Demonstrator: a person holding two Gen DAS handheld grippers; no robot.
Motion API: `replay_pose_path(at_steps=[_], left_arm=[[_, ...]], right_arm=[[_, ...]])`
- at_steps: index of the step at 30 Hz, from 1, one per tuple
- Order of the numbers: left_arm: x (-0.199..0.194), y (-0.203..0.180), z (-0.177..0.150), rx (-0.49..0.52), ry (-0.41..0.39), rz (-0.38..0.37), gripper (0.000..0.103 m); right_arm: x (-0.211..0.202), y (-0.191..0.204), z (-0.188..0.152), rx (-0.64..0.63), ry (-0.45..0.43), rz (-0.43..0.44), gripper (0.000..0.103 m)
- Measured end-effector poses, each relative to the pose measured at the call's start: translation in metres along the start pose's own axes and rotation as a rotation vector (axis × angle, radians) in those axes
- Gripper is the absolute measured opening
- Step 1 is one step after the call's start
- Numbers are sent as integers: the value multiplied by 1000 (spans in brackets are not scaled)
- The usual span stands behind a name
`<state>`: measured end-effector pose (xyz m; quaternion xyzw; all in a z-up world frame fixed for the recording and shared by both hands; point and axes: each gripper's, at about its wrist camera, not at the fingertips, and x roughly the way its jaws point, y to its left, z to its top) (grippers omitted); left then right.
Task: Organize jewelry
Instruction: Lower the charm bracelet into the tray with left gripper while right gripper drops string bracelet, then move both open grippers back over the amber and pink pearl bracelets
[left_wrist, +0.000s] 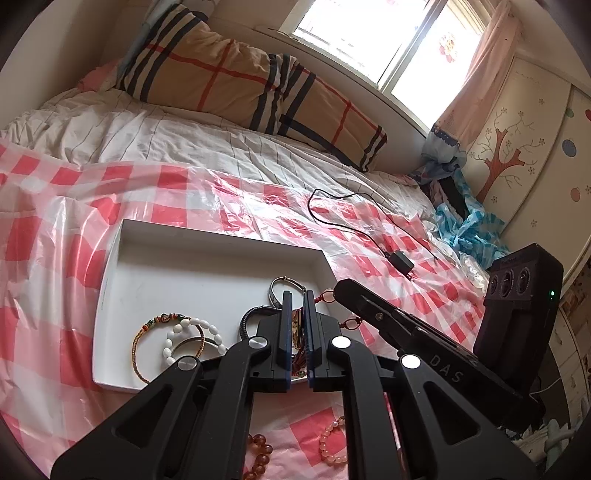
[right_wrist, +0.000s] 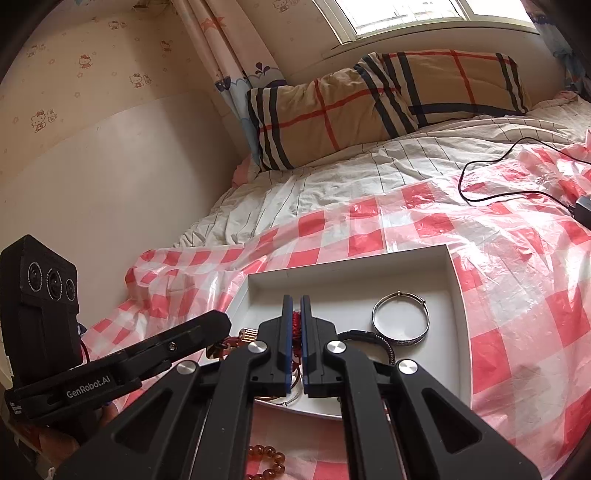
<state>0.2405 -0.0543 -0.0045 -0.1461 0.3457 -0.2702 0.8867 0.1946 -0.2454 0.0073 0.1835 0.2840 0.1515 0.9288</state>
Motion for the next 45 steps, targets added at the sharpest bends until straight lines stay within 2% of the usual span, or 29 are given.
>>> replay_pose_path(at_steps=[6,7,8,9,11,23,28,31,34,39,41,45], left_arm=[[1,-2,0,16,-9,31,5],[3,-3,0,26,-7,74,6],[8,-4,0,45,0,149,6],[14,-3,-2,62,22,222,6],[22,3,-4,43,56,261,6],[2,-14,-8,165,16,344,10],[-20,-30,-19,237,-9,373,29],[-40,-43,-28,288,-28,385,35],[-69,-49,-39,288,-44,380,42],[-109,-58,-65,288,-45,392,46],[-122,-63,-74,299,-48,381,49],[-143,-59,-87,289,-41,339,55]], right_arm=[[2,0,-1,-3,-3,-3,5],[5,0,-1,-14,1,-31,5],[10,1,-2,-31,21,-95,5],[16,-2,-3,-27,51,-135,15],[18,-14,-6,32,58,-142,34],[-13,-21,-14,67,42,-158,34],[-42,-7,-28,49,37,-182,38],[-65,1,-44,41,48,-204,43],[-90,8,-61,37,61,-233,47],[-130,18,-86,49,53,-253,50],[-140,23,-96,44,60,-258,54],[-156,29,-106,28,65,-277,55]])
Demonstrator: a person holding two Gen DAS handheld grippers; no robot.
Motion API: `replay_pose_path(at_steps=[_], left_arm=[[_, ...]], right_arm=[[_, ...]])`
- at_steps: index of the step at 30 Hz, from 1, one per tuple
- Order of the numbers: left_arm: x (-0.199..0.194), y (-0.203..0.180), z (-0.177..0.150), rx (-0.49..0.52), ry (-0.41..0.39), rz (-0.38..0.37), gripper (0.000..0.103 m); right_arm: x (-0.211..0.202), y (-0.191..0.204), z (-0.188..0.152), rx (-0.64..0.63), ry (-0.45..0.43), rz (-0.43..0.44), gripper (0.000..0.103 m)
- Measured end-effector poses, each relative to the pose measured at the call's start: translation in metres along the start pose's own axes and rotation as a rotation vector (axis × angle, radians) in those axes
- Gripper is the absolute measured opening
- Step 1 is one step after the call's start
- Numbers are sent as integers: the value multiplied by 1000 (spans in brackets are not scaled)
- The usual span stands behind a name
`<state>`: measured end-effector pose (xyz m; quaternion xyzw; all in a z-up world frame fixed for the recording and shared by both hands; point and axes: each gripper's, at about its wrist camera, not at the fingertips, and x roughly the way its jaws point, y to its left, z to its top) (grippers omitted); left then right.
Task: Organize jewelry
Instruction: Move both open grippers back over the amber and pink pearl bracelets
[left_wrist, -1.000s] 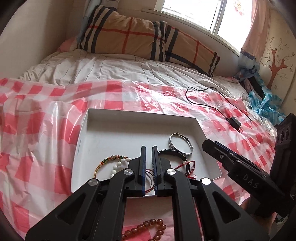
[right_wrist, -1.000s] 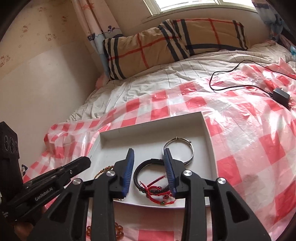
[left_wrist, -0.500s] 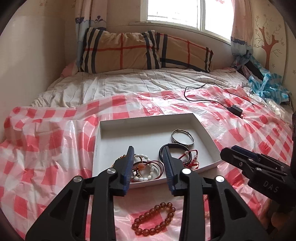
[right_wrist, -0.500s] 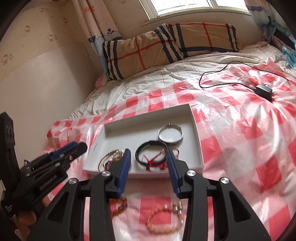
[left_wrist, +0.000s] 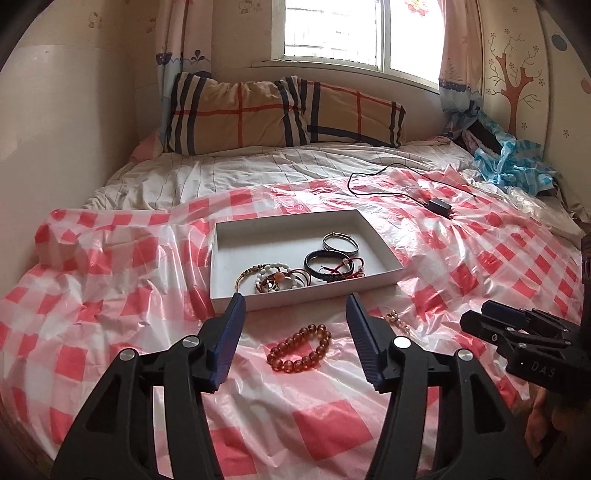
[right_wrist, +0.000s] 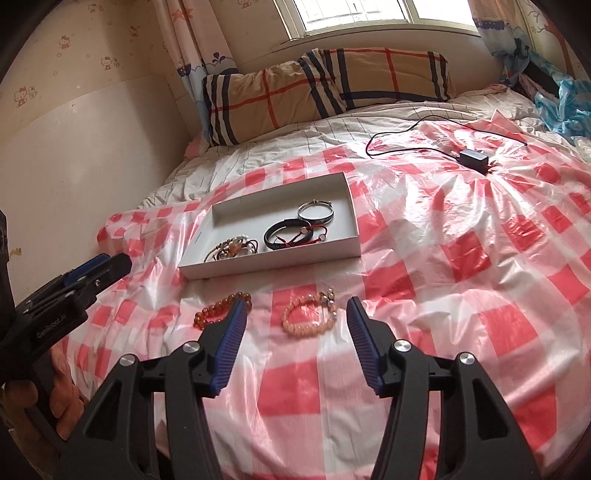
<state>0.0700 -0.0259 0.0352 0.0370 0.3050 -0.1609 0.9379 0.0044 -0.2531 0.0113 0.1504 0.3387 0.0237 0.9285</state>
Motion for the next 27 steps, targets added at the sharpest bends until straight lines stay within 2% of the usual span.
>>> replay_pose_path(at_steps=[4,8,11,16,19,23,27], left_arm=[[2,24,-17,-42,32,-34,56],[14,46,-29,-73,75,-14,56],[15,47,-29,-71,63,-11,56],[24,28,-32,24,79,24,56],[27,16,-33,85,76,49,56],[27,4,-36,143,66,76,56],[25,-1,-38,175,57,99,62]], right_arm=[[-11,-4,-2,-29,-1,-40,59],[-8,-16,-11,-32,30,-66,59],[2,-22,-15,-30,51,-75,59],[18,-20,-23,-61,52,-86,59],[17,-12,-26,-101,26,-63,64],[21,-9,-27,-111,26,-54,65],[29,-8,-27,-107,38,-39,65]])
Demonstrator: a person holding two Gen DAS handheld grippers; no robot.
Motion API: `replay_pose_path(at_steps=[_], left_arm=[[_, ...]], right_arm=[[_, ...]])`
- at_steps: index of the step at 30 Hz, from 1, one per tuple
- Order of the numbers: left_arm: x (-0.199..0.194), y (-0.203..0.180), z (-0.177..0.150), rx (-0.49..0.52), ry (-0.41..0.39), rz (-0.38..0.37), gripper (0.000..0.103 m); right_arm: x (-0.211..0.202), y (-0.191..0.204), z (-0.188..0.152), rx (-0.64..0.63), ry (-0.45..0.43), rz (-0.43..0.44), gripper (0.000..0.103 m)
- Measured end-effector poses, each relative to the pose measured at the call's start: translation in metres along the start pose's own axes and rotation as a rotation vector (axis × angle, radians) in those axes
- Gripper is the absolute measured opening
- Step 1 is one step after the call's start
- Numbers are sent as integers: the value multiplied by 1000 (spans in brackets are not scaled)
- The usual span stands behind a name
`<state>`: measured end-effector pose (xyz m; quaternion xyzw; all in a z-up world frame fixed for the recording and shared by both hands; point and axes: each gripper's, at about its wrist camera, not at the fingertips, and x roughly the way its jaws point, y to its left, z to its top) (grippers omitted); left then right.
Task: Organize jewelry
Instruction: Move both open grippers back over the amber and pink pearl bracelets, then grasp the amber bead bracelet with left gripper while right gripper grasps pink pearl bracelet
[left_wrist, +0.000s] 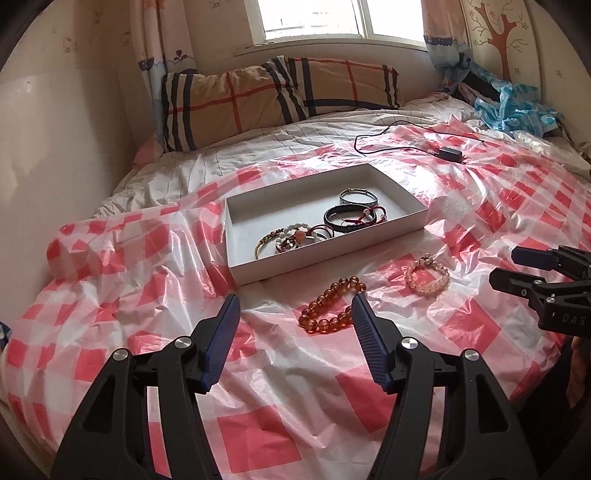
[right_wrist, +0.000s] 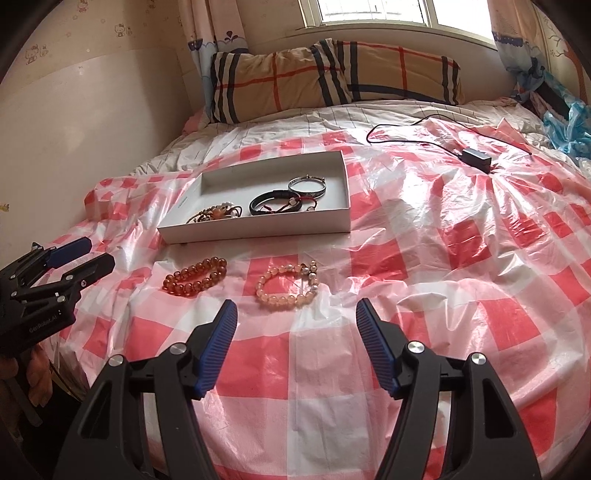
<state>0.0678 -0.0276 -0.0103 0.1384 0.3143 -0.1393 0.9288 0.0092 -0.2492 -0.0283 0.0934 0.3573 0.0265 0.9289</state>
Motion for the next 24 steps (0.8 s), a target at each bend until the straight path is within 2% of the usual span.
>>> replay_pose_path(at_steps=[7,15,20,24], left_arm=[[0,1,2,7,-6,14,65],[9,-5,4,34,8,32,70],[35,6,9,-51,78,10,70],[65,6,14,-53,133,20,70]], right_arm=[[28,-2,8,18,47,18,65],[80,-8,29,22,129,-21,65],[123,-7,36,-17,244,-90,65],[125,0,33,-95,303,-112,65]])
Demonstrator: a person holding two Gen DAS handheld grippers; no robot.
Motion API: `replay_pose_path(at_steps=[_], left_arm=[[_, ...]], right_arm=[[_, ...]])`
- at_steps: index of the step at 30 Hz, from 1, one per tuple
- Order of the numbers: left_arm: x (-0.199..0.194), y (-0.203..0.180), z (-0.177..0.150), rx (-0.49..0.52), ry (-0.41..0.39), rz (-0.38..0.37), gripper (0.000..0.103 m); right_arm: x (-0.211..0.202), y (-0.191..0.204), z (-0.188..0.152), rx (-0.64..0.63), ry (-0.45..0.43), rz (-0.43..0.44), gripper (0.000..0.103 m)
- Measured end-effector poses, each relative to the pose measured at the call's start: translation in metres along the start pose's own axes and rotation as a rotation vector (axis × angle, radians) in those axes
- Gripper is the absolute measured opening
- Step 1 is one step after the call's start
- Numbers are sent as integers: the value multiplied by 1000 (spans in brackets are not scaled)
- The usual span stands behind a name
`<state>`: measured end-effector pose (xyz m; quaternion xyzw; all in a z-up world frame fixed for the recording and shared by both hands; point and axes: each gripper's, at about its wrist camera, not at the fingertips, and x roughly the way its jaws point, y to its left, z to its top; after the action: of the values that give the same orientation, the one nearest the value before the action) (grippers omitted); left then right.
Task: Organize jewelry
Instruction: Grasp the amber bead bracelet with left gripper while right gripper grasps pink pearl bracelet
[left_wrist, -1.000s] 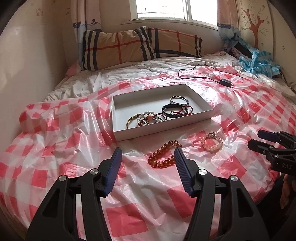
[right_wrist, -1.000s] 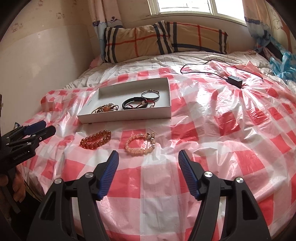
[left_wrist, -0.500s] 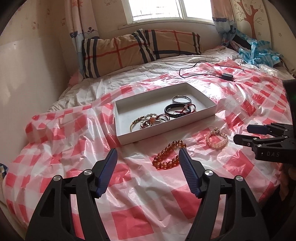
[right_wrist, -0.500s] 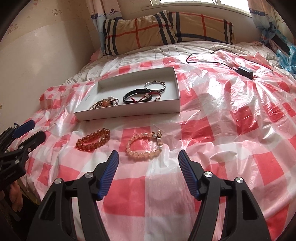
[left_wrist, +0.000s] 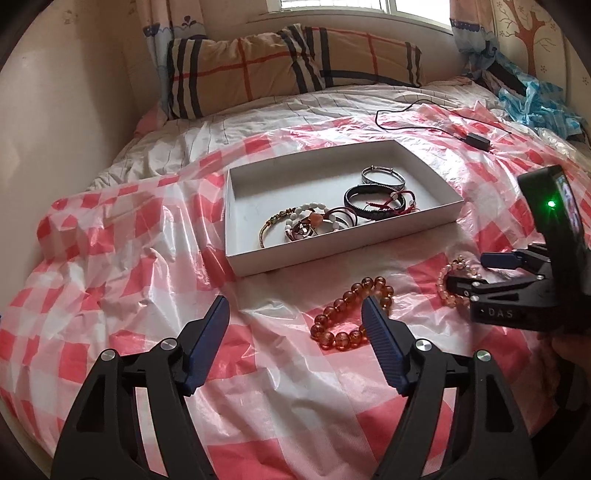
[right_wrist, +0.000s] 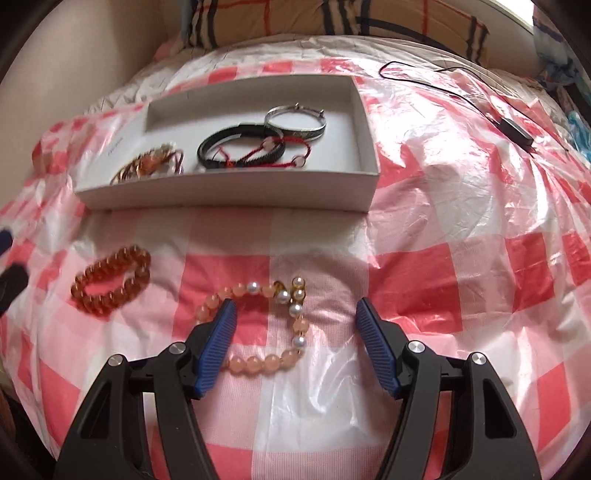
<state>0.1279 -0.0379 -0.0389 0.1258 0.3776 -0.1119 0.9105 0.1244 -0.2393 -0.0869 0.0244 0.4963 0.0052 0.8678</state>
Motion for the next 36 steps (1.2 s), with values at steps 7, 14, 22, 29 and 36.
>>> replay_pose_path(at_steps=[7,14,22,29,36], left_arm=[[50,-30,11,117,53,18,70],[69,-47,-1,132,171,-103,25],[29,-45,-13,92,192,-264,5],[37,-42,-5,113,104,-137,44],[51,-63,-11,163,212,-233,0]], right_arm=[[-24,-13,-29,-38,-21,72,65],[-14,-17,-17,4,-31,105,65],[-24,-13,-24,-18,-47,153,29],[-14,-1,-25,-76,-34,83,33],[-22,-2,-30,-62,-24,221,9]])
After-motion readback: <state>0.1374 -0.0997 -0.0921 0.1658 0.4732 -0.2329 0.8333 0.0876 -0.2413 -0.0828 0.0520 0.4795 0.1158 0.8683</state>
